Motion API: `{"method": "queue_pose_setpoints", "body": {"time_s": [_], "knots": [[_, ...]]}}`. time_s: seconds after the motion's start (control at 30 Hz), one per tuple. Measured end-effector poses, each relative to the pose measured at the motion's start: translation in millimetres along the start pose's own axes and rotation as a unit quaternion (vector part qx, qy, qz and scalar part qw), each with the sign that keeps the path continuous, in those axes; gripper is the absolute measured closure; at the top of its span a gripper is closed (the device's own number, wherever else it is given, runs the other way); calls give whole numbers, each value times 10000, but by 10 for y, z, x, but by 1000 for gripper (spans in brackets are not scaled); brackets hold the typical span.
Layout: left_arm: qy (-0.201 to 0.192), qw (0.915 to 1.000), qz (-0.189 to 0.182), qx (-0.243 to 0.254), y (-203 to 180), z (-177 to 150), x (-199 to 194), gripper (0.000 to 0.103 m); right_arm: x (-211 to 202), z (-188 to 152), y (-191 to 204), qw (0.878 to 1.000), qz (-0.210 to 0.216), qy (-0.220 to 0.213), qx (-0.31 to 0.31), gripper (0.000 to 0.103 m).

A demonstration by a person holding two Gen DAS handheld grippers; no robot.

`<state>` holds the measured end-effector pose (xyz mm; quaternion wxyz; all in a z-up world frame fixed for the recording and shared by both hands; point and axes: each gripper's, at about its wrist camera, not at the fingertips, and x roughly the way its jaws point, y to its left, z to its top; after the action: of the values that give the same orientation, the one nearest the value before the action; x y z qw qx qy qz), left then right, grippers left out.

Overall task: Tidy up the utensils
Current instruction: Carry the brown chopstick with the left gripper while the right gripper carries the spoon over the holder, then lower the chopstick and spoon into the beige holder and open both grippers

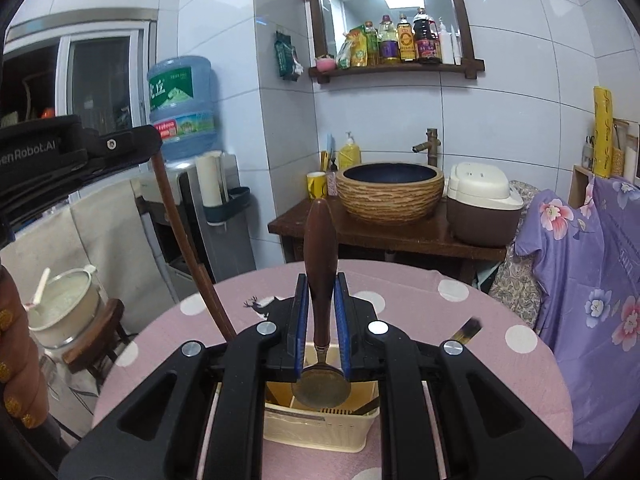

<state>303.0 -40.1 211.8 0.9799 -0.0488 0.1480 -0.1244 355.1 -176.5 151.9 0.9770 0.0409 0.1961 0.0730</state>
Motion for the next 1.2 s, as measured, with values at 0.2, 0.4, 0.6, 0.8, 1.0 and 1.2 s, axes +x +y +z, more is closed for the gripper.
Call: {"method": "queue_pose_setpoints", "body": {"time_s": [0.2,0.4,0.6,0.8,1.0,1.2], "knots": [[295,9996,16,37,42,-314,150,95,138,-308,67,9995,-75,203,-210,89],[635,9980,31,-57,150,-612,293,95,247,-536,41,9986,-127,436,-287,89],[833,9964,46,-165,227,-752,354,95,363,-702,41,9971,-146,660,-351,89],[823,9963,-25,-244,264,-780,291,95,314,-730,69,9973,-167,516,-494,89],[647,9975,-43,-269,341,-850,-3,50,57,-750,60,9981,-133,227,-555,64],[611,9980,88,-156,413,-1080,-383,26,-370,-883,94,9973,36,102,-726,51]]}}
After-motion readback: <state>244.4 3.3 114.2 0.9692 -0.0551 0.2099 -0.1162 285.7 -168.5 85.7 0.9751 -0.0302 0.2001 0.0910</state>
